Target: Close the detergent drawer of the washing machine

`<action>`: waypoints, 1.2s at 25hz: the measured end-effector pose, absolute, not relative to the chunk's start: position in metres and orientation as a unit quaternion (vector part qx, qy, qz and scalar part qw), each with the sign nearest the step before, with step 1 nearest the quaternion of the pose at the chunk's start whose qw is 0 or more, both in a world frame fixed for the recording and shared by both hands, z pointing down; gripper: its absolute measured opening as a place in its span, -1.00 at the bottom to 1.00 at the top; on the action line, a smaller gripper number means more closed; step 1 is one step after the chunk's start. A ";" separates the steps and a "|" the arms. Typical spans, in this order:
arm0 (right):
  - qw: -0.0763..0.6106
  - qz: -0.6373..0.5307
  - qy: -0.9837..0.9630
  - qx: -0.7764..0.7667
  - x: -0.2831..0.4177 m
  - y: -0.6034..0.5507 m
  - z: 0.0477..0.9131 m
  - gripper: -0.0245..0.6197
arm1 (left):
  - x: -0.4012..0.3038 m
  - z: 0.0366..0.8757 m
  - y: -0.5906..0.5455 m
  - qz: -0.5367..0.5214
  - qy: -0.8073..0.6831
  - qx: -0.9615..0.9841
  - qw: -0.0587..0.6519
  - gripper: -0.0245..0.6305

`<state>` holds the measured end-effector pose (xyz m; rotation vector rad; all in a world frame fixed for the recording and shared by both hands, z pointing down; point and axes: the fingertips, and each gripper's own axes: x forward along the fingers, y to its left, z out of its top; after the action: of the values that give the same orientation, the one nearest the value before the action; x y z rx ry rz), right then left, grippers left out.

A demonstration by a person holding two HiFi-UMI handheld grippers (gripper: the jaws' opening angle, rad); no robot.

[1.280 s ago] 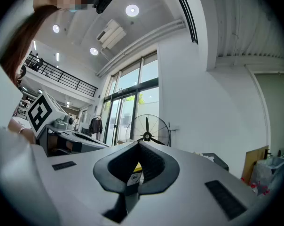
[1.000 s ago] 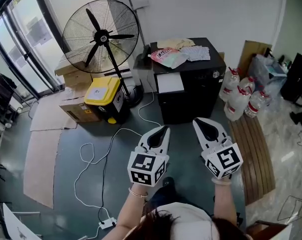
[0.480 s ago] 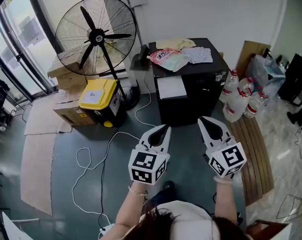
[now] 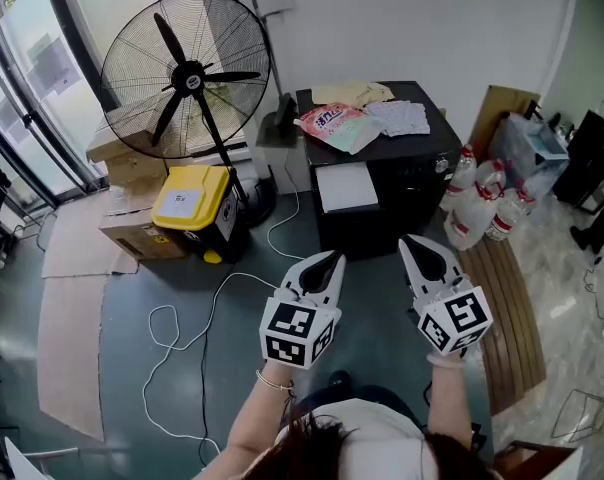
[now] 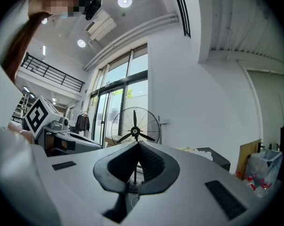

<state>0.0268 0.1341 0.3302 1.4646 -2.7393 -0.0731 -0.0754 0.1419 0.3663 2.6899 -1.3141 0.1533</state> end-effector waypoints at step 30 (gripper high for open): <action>0.046 0.006 -0.890 0.453 0.046 0.002 0.388 -0.84 | -0.072 0.428 0.016 0.041 -0.455 0.881 0.124 -0.70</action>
<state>0.0461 0.0015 0.3878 1.3829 -2.7170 0.0190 -0.0719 0.0161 0.4281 2.5688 -1.3273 0.1191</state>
